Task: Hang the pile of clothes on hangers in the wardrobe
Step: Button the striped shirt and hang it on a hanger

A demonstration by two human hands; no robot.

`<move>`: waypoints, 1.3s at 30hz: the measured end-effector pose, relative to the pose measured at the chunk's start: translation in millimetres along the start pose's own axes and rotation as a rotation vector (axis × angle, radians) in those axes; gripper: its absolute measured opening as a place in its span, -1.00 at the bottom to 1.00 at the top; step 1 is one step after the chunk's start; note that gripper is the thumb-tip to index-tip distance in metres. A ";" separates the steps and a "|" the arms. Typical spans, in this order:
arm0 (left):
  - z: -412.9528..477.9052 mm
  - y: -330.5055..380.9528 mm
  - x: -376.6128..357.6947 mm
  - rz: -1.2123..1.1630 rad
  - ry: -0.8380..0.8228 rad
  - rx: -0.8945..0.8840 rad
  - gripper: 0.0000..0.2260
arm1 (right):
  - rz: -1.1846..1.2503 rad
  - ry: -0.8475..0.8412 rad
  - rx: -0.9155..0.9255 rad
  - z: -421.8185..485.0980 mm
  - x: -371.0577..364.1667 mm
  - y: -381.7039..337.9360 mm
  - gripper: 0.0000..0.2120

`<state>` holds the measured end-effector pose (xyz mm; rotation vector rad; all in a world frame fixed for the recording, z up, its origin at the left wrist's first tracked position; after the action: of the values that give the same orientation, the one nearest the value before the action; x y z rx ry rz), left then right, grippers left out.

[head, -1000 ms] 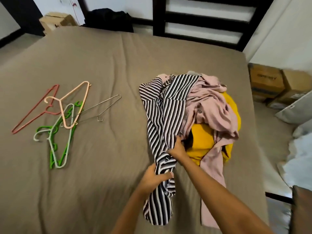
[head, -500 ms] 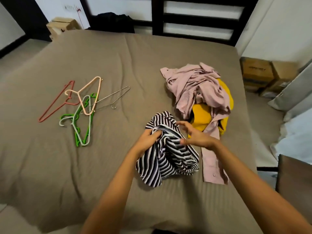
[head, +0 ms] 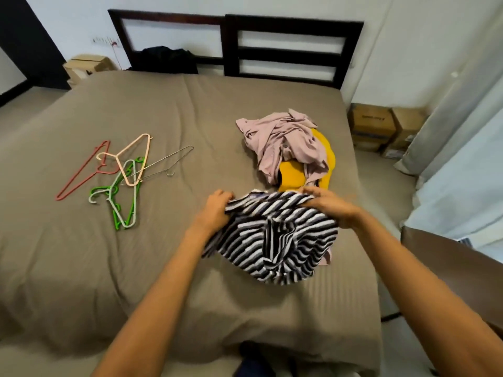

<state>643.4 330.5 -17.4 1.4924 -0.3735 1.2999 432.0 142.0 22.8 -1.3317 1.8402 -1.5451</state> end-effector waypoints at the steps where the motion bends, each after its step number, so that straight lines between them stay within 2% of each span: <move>1: -1.5 2.0 5.7 0.003 0.089 0.042 -0.76 | -0.112 0.078 0.097 -10.4 12.9 -4.5 -0.81; 3: -1.2 6.8 19.7 -0.002 0.209 0.071 -0.76 | -0.358 0.261 0.258 -28.8 34.3 -9.3 -0.71; 5: -1.0 19.6 33.3 -0.098 0.208 0.072 -0.79 | -0.561 0.545 0.431 -46.4 46.4 -11.0 -0.69; 7: 1.4 33.9 43.7 -0.261 0.187 0.134 -0.83 | -0.636 0.790 0.555 -61.3 47.4 -10.7 -0.61; 8: 3.7 39.4 47.5 -0.333 0.189 0.158 -0.80 | -0.626 0.864 0.553 -62.9 45.4 -7.3 -0.59; 9: 7.3 42.5 50.6 -0.392 0.174 0.171 -0.78 | -0.616 0.852 0.498 -64.1 42.6 -9.8 -0.58; 10: 12.3 42.4 53.0 -0.441 0.122 0.181 -0.78 | -0.641 0.734 0.396 -62.4 42.4 -13.7 -0.61; 12: 19.8 39.3 58.0 -0.515 -0.081 0.196 -0.72 | -0.767 0.205 0.055 -59.1 42.8 -25.1 -0.80; 13: 23.3 33.9 59.1 -0.511 -0.200 0.183 -0.69 | -0.703 -0.045 -0.079 -59.6 43.4 -31.1 -0.87; 14: 26.7 28.3 60.1 -0.477 -0.283 0.165 -0.67 | -0.557 -0.165 -0.131 -58.4 43.9 -37.5 -0.86; 15: 31.0 21.5 59.3 -0.434 -0.303 0.149 -0.67 | -0.414 -0.167 -0.114 -55.5 42.8 -45.6 -0.82; 17: 43.3 6.8 58.2 -0.348 -0.233 0.124 -0.62 | -0.181 0.024 0.015 -41.5 41.3 -57.5 -0.77; 19: 54.5 -2.4 60.7 -0.304 -0.182 0.147 -0.65 | -0.039 0.100 0.133 -23.7 34.4 -70.1 -0.73; 21: 62.7 -9.1 65.5 -0.344 -0.144 0.182 -0.63 | -0.055 0.099 0.192 -2.7 25.7 -79.1 -0.66; 23: 67.5 -17.5 73.3 -0.498 -0.117 0.268 -0.58 | -0.203 0.167 0.231 20.6 18.3 -80.6 -0.79; 26: 67.9 -26.8 88.9 -0.729 -0.166 0.369 -0.55 | -0.501 0.526 0.441 50.4 9.5 -74.6 -0.89; 28: 64.7 -29.6 93.2 -0.859 -0.240 0.345 -0.62 | -0.373 0.720 0.577 57.0 3.4 -67.2 -0.85; 30: 58.1 -28.8 87.6 -0.929 -0.367 0.280 -0.75 | -0.257 0.812 0.613 53.0 1.5 -58.1 -0.83; 32: 50.3 -30.1 70.6 -0.801 -0.505 0.160 -0.87 | -0.347 0.778 0.552 47.9 4.2 -33.3 -0.76; 34: 41.5 -38.9 42.2 -0.528 -0.571 0.021 -0.58 | -0.550 0.622 0.371 43.7 6.7 0.5 -0.73; 36: 30.2 -48.0 9.4 -0.315 -0.622 -0.101 -0.39 | -0.727 0.432 0.162 36.6 1.2 31.1 -0.74; 38: 12.9 -53.8 -21.8 -0.198 -0.812 -0.123 -0.44 | -0.867 0.202 0.018 25.9 -15.8 56.7 -0.68; 39: 2.0 -54.8 -35.6 -0.109 -0.965 -0.111 -0.47 | -0.896 0.007 -0.067 19.6 -27.1 71.1 -0.59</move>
<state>674.5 335.9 -74.6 1.9323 -0.9410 0.3812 431.0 149.9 -55.3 -2.3757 1.3392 -1.8618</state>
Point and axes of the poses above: each hand's wrist, its own z-axis towards the middle knuckle, its own x-axis out of the back of the hand, y = z × x, the point moved 1 cm from there along z, towards the middle knuckle, and after that the axes turned 9 degrees about y, right-handed, at the moved point
